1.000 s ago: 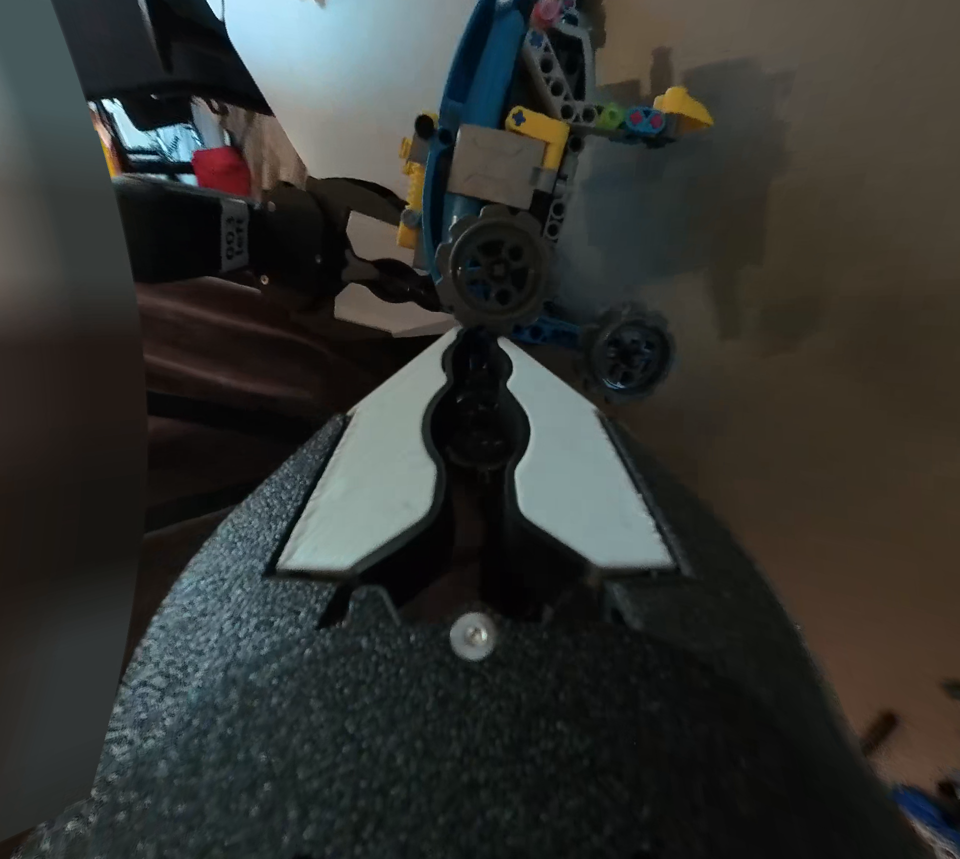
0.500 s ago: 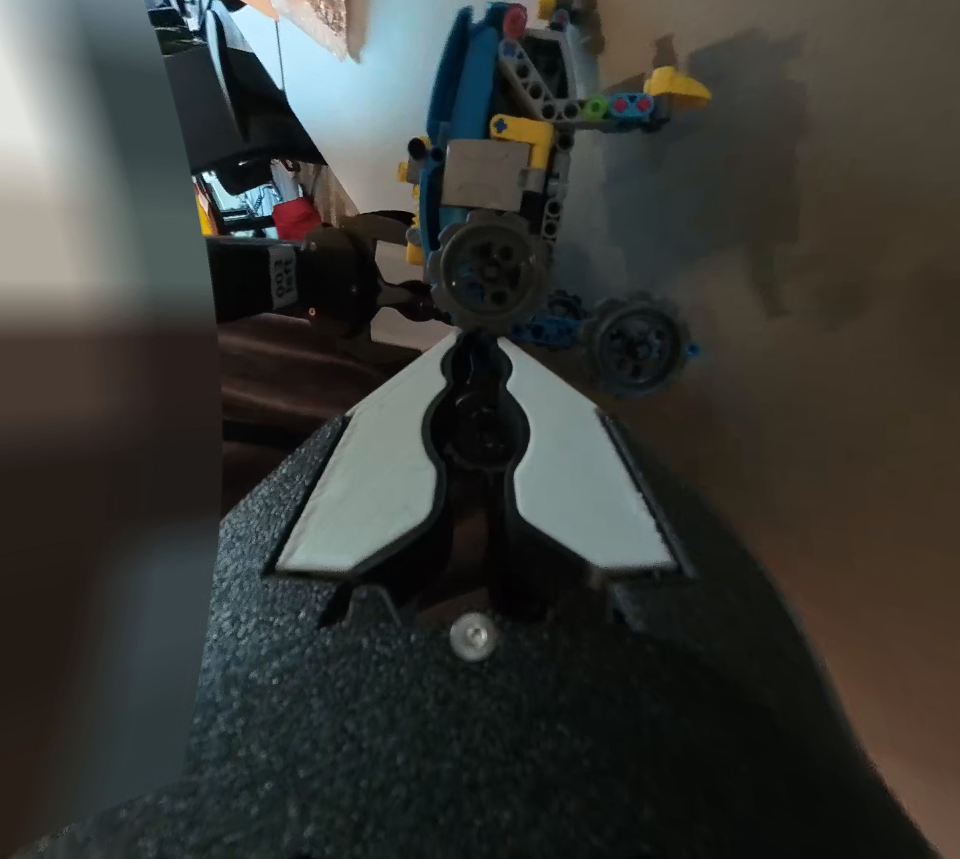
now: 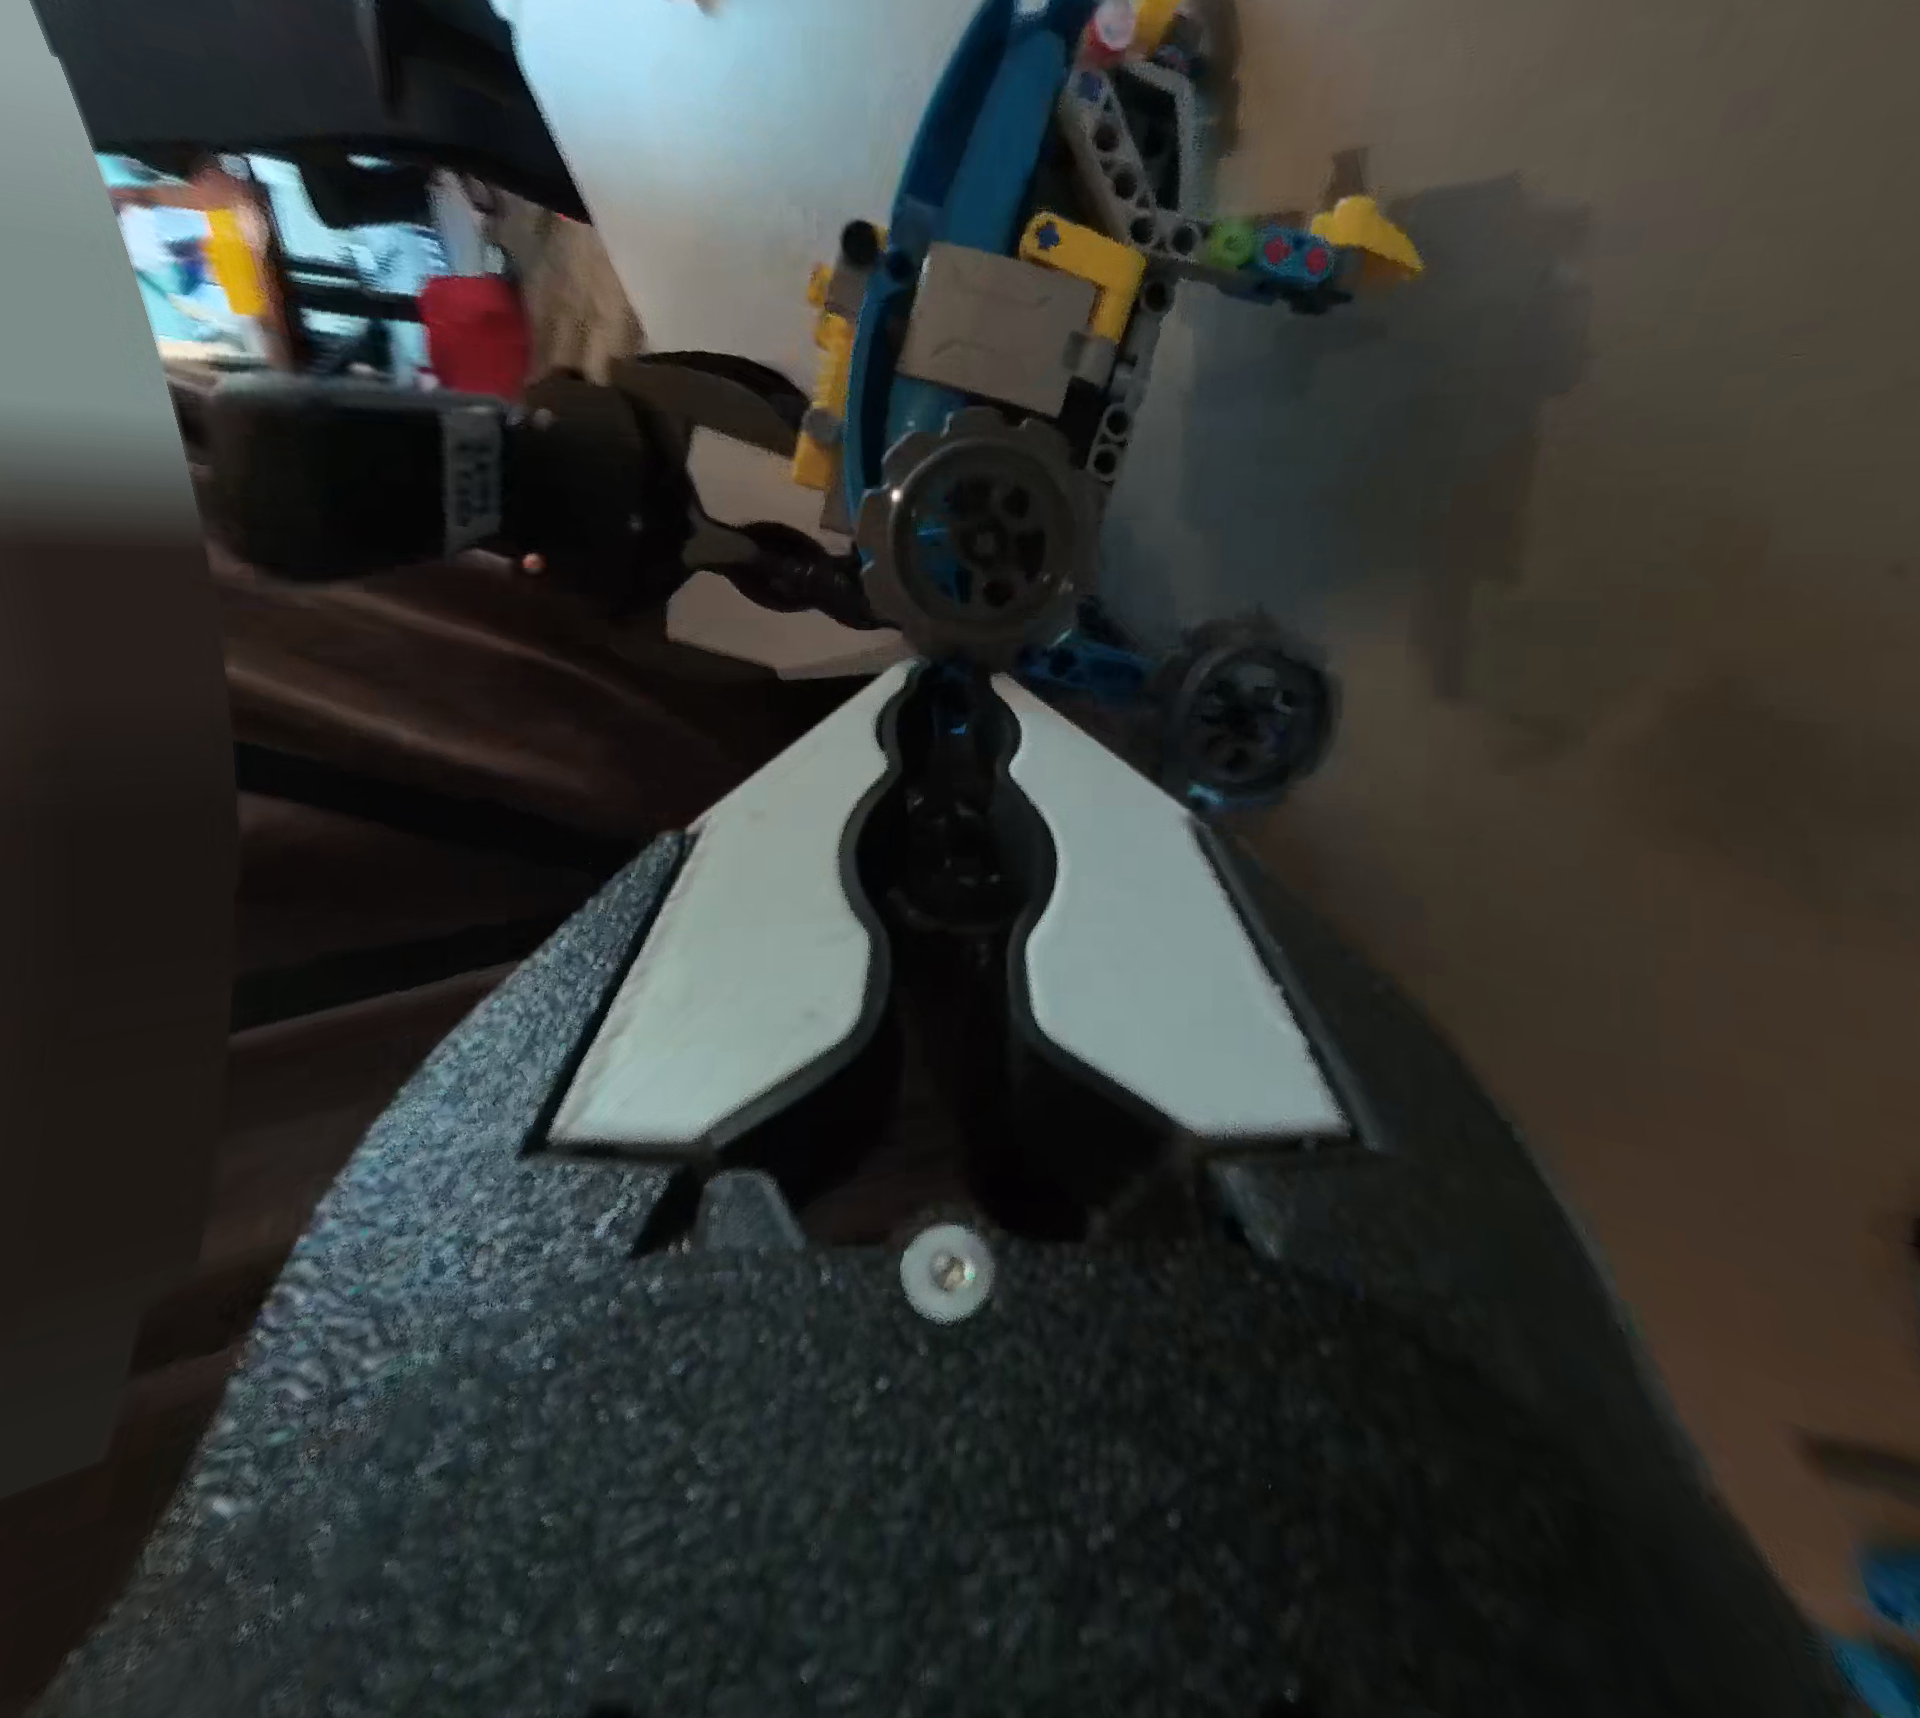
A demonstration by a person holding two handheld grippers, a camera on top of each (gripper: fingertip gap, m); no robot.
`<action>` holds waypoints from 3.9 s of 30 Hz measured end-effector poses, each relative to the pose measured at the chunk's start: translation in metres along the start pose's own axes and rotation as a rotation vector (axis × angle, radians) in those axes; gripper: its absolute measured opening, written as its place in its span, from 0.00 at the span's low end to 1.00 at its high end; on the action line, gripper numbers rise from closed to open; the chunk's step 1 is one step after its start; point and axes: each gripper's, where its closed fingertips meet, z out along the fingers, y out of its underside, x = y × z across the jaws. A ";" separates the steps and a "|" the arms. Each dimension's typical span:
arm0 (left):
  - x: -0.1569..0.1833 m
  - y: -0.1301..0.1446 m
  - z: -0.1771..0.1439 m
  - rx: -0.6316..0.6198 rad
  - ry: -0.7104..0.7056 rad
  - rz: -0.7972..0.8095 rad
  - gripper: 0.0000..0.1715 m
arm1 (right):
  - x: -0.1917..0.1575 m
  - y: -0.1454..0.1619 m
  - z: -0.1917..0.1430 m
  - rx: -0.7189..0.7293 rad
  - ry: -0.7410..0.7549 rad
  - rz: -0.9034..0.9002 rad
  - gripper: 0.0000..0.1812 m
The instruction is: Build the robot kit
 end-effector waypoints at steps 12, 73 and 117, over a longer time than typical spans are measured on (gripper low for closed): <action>0.003 0.001 0.001 -0.015 -0.064 0.111 0.04 | -0.002 0.001 0.000 -0.215 0.122 0.158 0.04; 0.003 -0.028 -0.117 0.112 -0.108 -0.321 0.16 | -0.055 0.014 0.049 0.455 -0.201 -0.307 0.05; 0.036 -0.093 -0.096 0.234 0.474 -0.565 0.03 | -0.122 0.000 0.015 0.635 -0.390 -0.830 0.29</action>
